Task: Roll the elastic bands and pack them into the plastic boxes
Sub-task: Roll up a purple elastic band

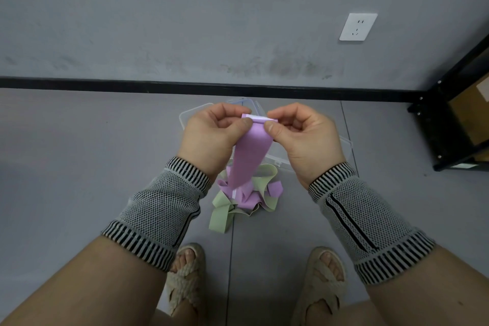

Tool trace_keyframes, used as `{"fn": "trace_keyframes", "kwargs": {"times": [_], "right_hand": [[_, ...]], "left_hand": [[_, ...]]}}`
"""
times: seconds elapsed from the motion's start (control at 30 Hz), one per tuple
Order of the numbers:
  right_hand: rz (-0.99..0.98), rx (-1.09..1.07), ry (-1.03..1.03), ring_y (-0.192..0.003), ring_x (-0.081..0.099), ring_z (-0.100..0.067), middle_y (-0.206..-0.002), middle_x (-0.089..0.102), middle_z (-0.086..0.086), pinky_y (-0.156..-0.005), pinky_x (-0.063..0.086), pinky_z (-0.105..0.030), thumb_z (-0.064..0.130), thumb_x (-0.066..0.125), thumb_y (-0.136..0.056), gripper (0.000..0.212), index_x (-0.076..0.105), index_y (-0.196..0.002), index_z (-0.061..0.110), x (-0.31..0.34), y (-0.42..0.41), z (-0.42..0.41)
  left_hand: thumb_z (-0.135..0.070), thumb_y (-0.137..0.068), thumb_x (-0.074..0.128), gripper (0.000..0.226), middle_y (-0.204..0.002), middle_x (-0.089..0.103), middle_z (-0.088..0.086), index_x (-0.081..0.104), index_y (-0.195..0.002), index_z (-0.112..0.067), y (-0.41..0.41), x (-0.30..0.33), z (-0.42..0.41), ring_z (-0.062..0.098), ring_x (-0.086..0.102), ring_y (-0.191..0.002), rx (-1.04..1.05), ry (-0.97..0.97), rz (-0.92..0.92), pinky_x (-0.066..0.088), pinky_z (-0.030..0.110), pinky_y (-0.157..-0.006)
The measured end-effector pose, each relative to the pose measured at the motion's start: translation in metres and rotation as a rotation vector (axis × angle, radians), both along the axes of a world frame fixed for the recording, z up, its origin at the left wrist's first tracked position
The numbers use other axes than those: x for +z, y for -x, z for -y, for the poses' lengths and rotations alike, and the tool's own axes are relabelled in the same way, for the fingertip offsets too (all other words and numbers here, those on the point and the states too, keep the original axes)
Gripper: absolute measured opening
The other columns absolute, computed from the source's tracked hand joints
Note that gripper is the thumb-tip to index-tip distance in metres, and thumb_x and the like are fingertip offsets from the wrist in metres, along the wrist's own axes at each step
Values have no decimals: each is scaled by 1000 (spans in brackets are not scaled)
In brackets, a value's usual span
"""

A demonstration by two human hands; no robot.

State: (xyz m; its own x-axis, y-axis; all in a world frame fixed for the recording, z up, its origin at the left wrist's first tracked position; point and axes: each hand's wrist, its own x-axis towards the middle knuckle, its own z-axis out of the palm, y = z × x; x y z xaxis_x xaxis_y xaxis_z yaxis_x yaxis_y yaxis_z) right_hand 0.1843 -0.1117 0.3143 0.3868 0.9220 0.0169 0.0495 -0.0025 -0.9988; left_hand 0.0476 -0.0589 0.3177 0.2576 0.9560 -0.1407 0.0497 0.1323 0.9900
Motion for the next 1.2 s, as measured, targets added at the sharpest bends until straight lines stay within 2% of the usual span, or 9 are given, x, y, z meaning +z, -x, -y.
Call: {"fn": "trace_keyframes", "kwargs": {"times": [0.13, 0.2, 0.3, 0.43, 0.53, 0.8, 0.93, 1.07, 1.2], "right_hand": [[-31, 37, 45, -69, 62, -9, -73, 67, 0, -69, 54, -27, 6, 71, -81, 12, 66, -78, 17, 1, 0, 1], [-29, 48, 73, -67, 63, -13, -71, 68, -3, -69, 56, -32, 8, 71, -81, 12, 65, -75, 16, 1, 0, 1], [-17, 35, 71, -69, 63, -19, -71, 67, -6, -73, 58, -40, 6, 72, -80, 15, 64, -73, 17, 1, -1, 1], [-8, -22, 31, -67, 61, -10, -68, 64, 3, -69, 56, -27, 1, 72, -78, 21, 62, -71, 18, 1, -1, 1], [4, -35, 17, -63, 58, -6, -67, 63, 5, -66, 53, -20, -2, 71, -78, 24, 61, -70, 18, 2, 1, 2], [71, 33, 0, -66, 59, -8, -68, 64, 6, -66, 54, -24, -1, 74, -76, 24, 62, -69, 19, 1, 5, 3], [-42, 216, 8, -70, 65, -6, -75, 68, 8, -66, 52, -18, -11, 66, -77, 29, 66, -80, 18, 5, 2, 6], [30, 349, 63, -76, 64, -8, -102, 64, 2, -74, 54, -25, -11, 66, -78, 48, 60, -103, 28, 6, -7, 8], [133, 441, 88, -73, 62, -12, -91, 62, 0, -75, 56, -27, -7, 74, -73, 70, 49, -123, 35, 3, -6, 9]], "left_hand": [[-20, -69, 70, 9, -80, 73, 9, 72, -75, -26, 2, 0, 0, 27, 67, -83, -8, -32, -34, 51, 49, -87], [-14, -76, 71, 12, -83, 72, 11, 71, -81, -24, 1, 1, 1, 29, 67, -86, -32, -47, -42, 51, 51, -89], [-10, -84, 67, 17, -79, 73, 6, 68, -93, -24, 0, -1, 2, 19, 67, -80, -31, -53, -86, 54, 44, -85], [-18, -83, 69, 6, -62, 67, -3, 63, -85, -18, -1, -1, 2, 9, 62, -63, -21, -62, -158, 53, 34, -69], [-12, -84, 67, 6, -77, 71, 9, 65, -82, -17, -3, 2, 4, 16, 66, -75, -13, -109, -144, 55, 34, -77], [-12, -80, 71, 6, -78, 72, 7, 68, -78, -15, -2, 3, 2, 12, 66, -73, 33, -133, -109, 53, 27, -76], [-8, -83, 68, 7, -85, 71, 9, 68, -79, -14, 4, 3, -4, 18, 67, -80, 39, -82, -77, 55, 35, -83], [-6, -85, 64, 10, -76, 69, 2, 68, -81, -15, 11, 4, -6, 8, 64, -71, -35, -48, -94, 54, 22, -73], [-6, -86, 63, 11, -73, 67, 2, 69, -87, -15, 14, 6, -6, 5, 60, -65, -140, -39, -159, 49, 21, -68]]}}
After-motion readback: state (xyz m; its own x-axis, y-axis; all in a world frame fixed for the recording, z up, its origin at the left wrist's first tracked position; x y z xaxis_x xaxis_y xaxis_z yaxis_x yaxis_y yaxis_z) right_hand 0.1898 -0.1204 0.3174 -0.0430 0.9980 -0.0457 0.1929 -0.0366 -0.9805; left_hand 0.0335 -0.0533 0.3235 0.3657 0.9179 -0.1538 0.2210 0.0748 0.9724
